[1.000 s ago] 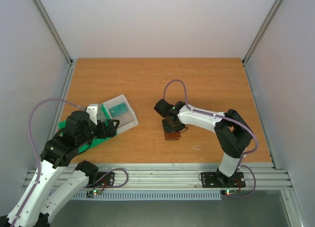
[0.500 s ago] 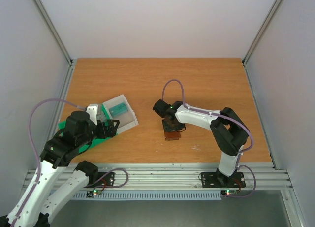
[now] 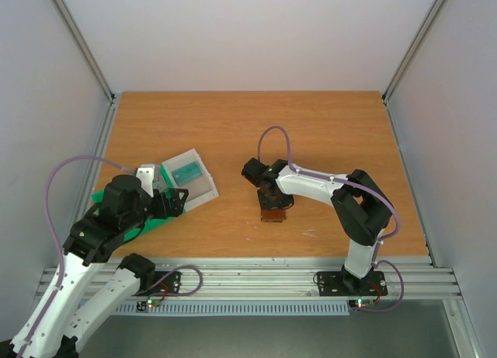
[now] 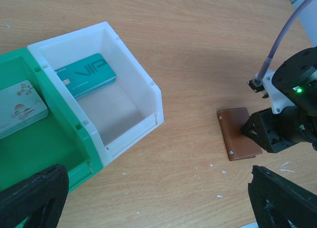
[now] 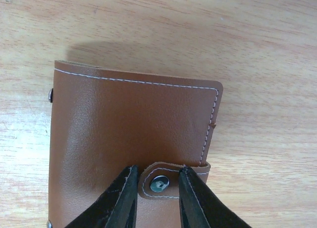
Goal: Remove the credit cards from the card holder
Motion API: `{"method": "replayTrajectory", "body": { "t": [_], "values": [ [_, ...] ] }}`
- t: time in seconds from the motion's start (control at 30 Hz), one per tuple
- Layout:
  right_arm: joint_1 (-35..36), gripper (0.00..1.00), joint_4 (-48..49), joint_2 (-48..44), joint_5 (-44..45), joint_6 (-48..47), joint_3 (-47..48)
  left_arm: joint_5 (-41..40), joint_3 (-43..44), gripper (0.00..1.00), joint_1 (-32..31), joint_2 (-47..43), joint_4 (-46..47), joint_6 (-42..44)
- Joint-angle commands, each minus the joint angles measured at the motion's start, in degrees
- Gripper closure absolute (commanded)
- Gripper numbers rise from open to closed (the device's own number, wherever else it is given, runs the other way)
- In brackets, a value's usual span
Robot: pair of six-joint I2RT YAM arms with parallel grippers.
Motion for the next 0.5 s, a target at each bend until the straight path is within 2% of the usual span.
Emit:
{"method": "replayTrajectory", "body": {
  "t": [0.0,0.47],
  "values": [
    [0.43,0.76,-0.56,0.86,1.11,1.60,-0.23,0.00,0.07,0.01,-0.12,-0.03,1.83,0.76],
    [1.05,0.99,-1.75,-1.85,2.37,1.74,-0.47,-0.72,0.07,0.01,-0.12,0.69,1.64,0.50]
  ]
}}
